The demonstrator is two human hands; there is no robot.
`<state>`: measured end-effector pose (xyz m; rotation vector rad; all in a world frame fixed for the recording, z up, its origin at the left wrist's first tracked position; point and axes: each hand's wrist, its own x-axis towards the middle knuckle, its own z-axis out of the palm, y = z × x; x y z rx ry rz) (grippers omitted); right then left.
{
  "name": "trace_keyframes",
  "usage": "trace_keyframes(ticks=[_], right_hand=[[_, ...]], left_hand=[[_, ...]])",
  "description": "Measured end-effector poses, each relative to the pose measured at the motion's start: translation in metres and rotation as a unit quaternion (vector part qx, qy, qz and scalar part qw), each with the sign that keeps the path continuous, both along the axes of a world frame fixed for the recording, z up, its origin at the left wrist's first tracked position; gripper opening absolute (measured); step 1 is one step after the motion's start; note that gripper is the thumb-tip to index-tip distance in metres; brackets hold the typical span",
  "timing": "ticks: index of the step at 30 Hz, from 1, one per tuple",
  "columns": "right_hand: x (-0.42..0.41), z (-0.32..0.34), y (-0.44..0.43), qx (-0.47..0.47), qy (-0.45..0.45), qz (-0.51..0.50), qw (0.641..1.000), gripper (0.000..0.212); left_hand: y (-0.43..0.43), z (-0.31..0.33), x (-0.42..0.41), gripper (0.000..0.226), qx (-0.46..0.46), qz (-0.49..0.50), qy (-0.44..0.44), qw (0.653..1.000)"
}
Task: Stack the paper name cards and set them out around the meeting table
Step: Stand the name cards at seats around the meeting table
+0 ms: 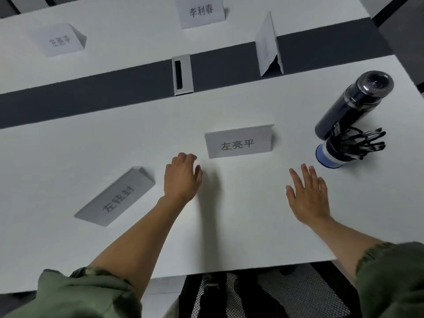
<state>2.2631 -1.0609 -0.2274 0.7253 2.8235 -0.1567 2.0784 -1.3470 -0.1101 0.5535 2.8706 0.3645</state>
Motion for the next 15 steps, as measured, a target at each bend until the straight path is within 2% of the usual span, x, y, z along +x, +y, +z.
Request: trace_keyframes(ticks=[4, 6, 9, 15], right_hand=[[-0.023, 0.032, -0.025, -0.02, -0.067, -0.04, 0.997, 0.054], [-0.035, 0.046, -0.037, -0.052, -0.079, -0.028, 0.995, 0.042], [-0.052, 0.068, -0.078, -0.098, -0.071, 0.024, 0.992, 0.029], [-0.094, 0.106, -0.204, -0.133, -0.02, 0.098, 0.986, 0.032]], left_hand=[[-0.081, 0.018, 0.031, 0.033, -0.054, 0.057, -0.118, 0.99], [-0.111, 0.017, 0.043, 0.034, -0.079, 0.074, -0.149, 0.983], [-0.164, 0.022, 0.061, 0.034, -0.083, 0.11, -0.16, 0.977], [-0.281, 0.039, 0.08, 0.034, -0.073, 0.156, -0.14, 0.975]])
